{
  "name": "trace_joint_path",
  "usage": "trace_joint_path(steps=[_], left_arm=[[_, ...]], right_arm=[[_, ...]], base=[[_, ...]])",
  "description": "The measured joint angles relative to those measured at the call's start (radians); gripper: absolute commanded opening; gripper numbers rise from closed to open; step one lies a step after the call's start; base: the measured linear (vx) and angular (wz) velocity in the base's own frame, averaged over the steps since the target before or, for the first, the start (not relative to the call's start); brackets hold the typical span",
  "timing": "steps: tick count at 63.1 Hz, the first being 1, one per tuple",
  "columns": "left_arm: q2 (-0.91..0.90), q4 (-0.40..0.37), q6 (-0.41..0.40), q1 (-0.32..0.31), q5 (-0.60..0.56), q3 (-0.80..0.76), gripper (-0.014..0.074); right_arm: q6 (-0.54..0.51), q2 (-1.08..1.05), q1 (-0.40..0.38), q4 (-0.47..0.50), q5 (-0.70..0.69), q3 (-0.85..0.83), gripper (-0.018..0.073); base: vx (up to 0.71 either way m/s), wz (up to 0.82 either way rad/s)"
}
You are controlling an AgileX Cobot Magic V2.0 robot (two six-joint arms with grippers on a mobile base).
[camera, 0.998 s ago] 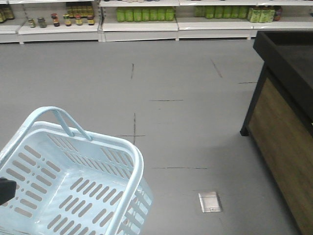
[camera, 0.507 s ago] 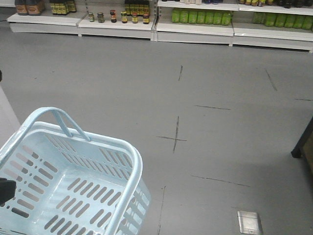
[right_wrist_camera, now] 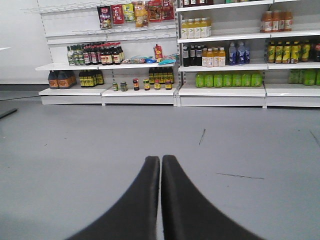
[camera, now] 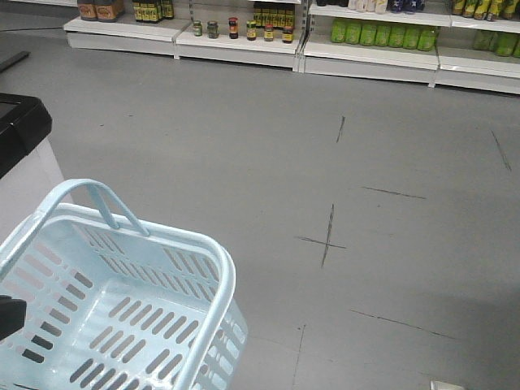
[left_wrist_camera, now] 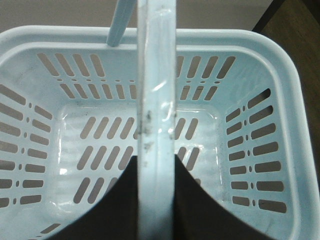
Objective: Pick three apples into basket with both arms
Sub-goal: 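Drive the base across the floor carrying the basket in the left gripper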
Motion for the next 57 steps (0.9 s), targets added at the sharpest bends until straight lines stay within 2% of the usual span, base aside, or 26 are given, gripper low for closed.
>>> trace_joint_path(steps=[28,57], left_arm=[[0.0,0.0,0.0,0.0,0.0,0.0,-0.0006],[0.0,0.0,0.0,0.0,0.0,0.0,-0.0006]], right_arm=[[0.0,0.0,0.0,0.0,0.0,0.0,-0.0004],[0.0,0.0,0.0,0.0,0.0,0.0,-0.0004]], base=[[0.18,0.02],[0.26,-0.13]])
